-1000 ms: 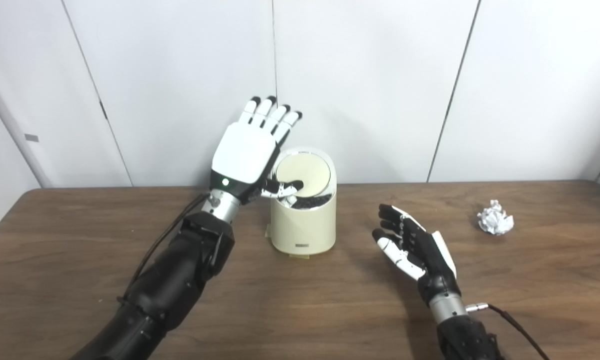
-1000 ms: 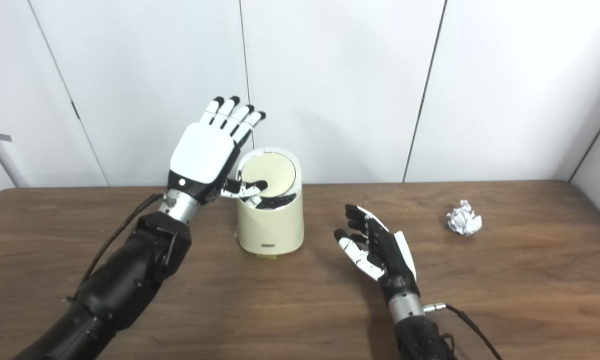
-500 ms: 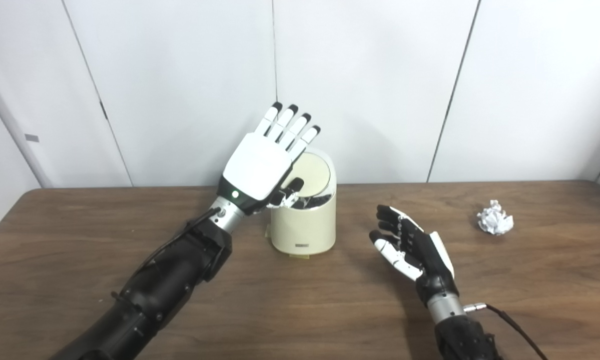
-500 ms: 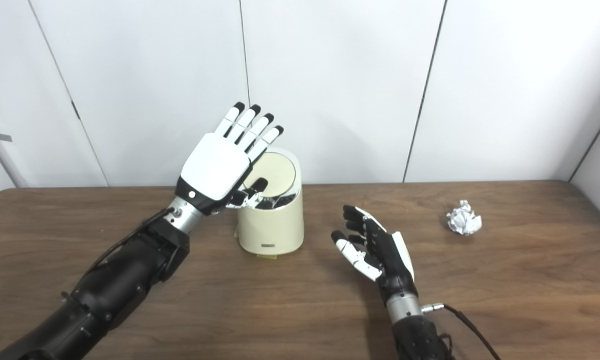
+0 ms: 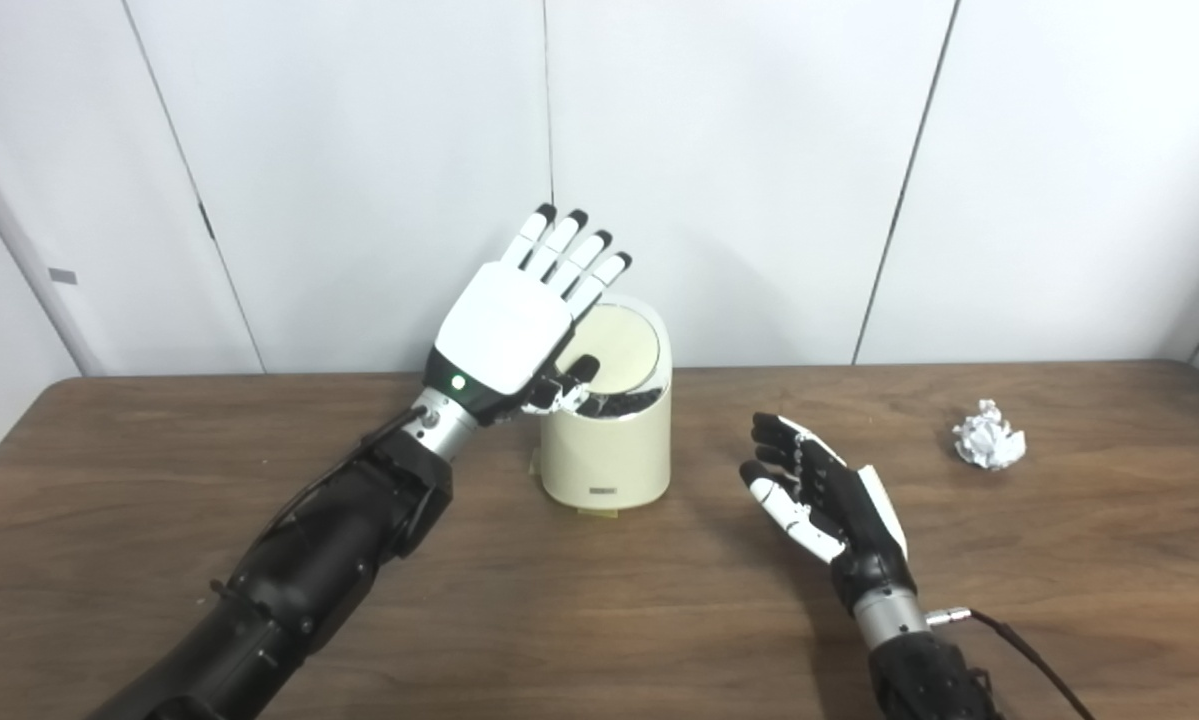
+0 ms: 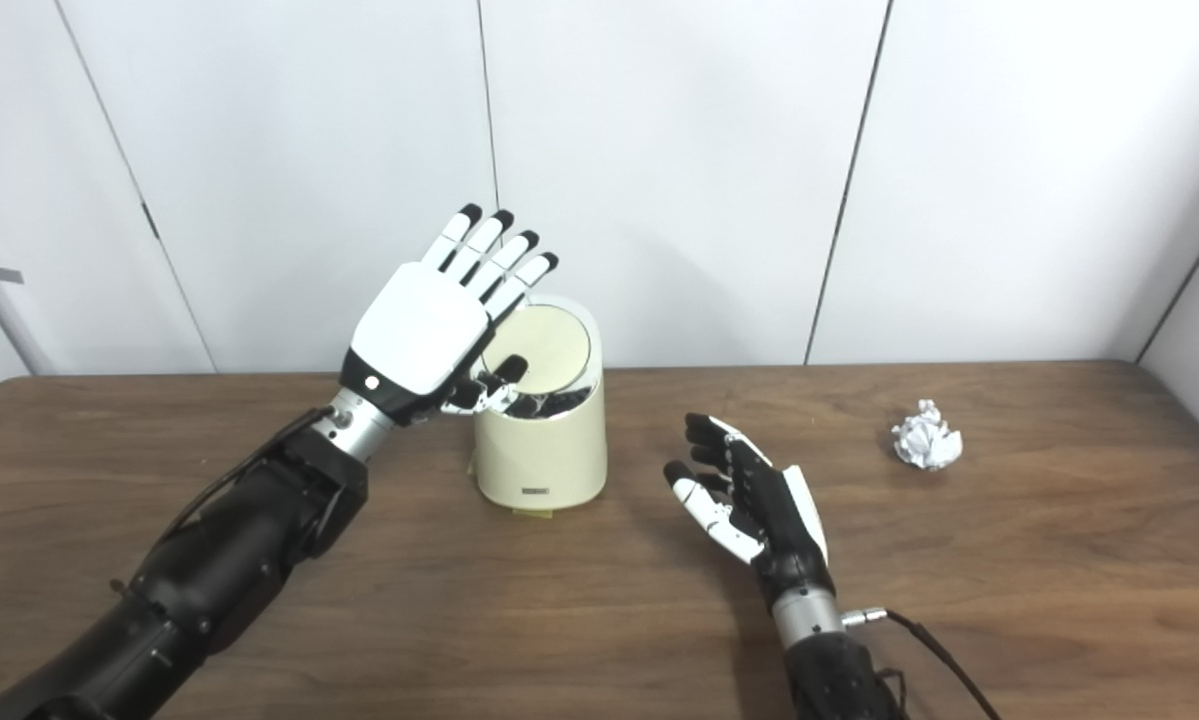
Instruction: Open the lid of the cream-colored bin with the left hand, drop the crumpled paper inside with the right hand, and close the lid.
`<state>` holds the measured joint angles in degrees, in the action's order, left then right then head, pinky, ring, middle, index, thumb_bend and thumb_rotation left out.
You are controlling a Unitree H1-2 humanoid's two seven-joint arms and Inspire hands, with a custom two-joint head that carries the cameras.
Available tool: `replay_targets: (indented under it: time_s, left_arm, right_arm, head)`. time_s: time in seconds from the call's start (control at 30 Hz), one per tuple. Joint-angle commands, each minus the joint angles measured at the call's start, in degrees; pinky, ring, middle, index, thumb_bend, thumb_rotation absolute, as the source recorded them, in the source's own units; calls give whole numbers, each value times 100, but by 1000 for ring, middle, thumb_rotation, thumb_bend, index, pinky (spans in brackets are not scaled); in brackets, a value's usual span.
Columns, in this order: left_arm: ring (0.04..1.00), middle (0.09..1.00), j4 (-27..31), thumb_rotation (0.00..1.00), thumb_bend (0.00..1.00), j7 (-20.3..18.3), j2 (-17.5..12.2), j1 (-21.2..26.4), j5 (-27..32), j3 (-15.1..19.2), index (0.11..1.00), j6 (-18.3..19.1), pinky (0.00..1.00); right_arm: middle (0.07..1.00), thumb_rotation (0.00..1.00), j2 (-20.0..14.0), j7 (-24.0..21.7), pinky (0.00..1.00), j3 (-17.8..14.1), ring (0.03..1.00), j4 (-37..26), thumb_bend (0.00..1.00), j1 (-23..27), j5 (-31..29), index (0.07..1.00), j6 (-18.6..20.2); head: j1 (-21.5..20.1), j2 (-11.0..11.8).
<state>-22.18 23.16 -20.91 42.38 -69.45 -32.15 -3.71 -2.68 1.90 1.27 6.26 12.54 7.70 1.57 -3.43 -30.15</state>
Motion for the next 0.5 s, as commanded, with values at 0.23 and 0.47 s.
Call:
replay_targets:
  time_s: [0.23, 0.47]
  left_arm:
    - [923, 897, -7, 582, 772, 290, 100, 241, 61, 387, 897, 391, 976]
    - [935, 909, 738, 946, 505, -632, 271, 205, 236, 752, 918, 957, 996]
  right_arm:
    - [839, 466, 14, 43, 768, -2, 837, -78, 227, 267, -6, 817, -243]
    - [837, 444, 25, 68, 763, -1, 835, -78, 217, 267, 6, 817, -278]
  head:
    - [-3, 11]
    - [-8, 22]
